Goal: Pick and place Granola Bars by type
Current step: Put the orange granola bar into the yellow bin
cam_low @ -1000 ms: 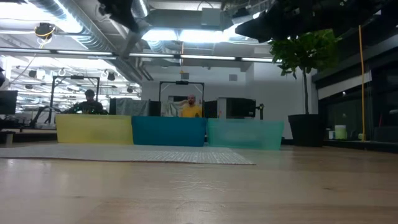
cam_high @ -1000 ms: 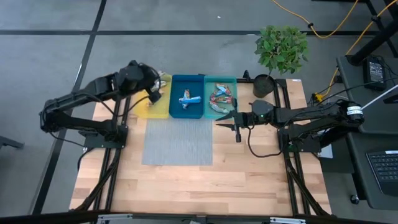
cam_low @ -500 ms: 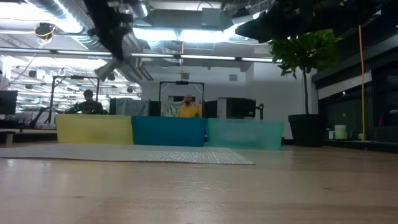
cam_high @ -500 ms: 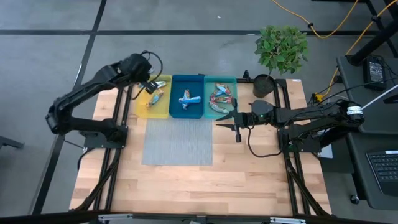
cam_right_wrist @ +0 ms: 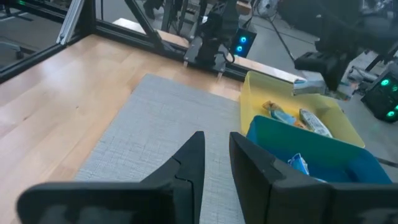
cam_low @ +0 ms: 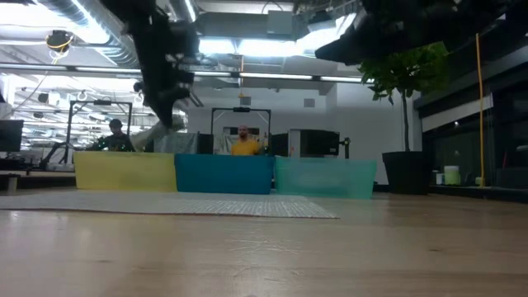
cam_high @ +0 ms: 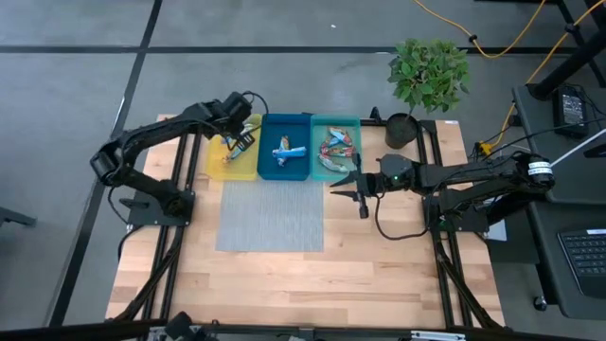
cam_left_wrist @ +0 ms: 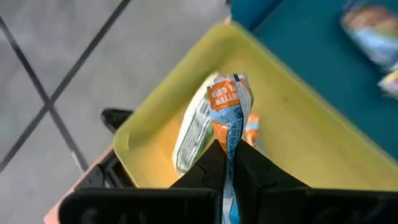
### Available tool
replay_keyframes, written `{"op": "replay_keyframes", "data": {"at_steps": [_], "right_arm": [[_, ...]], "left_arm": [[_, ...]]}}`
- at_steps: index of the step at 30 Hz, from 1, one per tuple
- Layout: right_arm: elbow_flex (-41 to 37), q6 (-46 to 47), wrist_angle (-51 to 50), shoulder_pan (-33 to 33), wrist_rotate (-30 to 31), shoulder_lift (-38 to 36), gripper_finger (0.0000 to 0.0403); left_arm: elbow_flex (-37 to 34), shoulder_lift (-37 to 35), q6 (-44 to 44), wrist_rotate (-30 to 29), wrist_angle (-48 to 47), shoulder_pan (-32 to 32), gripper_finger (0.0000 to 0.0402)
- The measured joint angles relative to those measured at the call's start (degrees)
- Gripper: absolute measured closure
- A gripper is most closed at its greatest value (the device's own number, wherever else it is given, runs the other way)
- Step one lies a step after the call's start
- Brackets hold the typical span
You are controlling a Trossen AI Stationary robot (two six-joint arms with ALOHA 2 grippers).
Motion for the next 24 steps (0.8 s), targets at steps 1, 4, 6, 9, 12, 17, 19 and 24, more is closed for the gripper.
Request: {"op": "replay_keyframes", "data": {"at_steps": [1, 4, 6, 9, 12, 17, 19, 24], "right_arm": [[0.0, 0.0, -0.2, 0.0, 0.0, 0.0, 0.0325], [0.0, 0.0, -0.4, 0.0, 0.0, 0.0, 0.0325], [-0.1, 0.0, -0.4, 0.0, 0.0, 0.0, 0.0325], [-0.1, 0.1, -0.4, 0.0, 0.0, 0.0, 0.0324], [-0.1, 0.1, -0.4, 0.0, 0.0, 0.0, 0.0324], [-0.1, 0.1, -0.4, 0.0, 0.0, 0.0, 0.0324], [-0.1, 0.1, -0.5, 0.0, 0.0, 0.0, 0.0324], [-0.1, 0.1, -0.9, 0.0, 0.0, 0.0, 0.0324]], "left_arm": [[-0.5, 0.8, 0.0, -0.2, 0.3, 0.3, 0.0395], [-1.2, 3.2, 0.0, -0.3, 0.5, 1.2, 0.0396], [-1.4, 4.9, 0.0, -0.3, 0.7, 1.5, 0.0397], [-1.5, 7.2, 0.0, -0.4, 0.7, 1.7, 0.0396], [-1.5, 9.6, 0.2, -0.4, 0.7, 1.7, 0.0393], [-1.5, 12.3, 0.3, -0.4, 0.8, 1.7, 0.0393], [-1.5, 12.7, 0.3, -0.4, 0.8, 1.7, 0.039], [-1.5, 12.9, 1.9, 1.8, 0.6, 1.7, 0.036]]}}
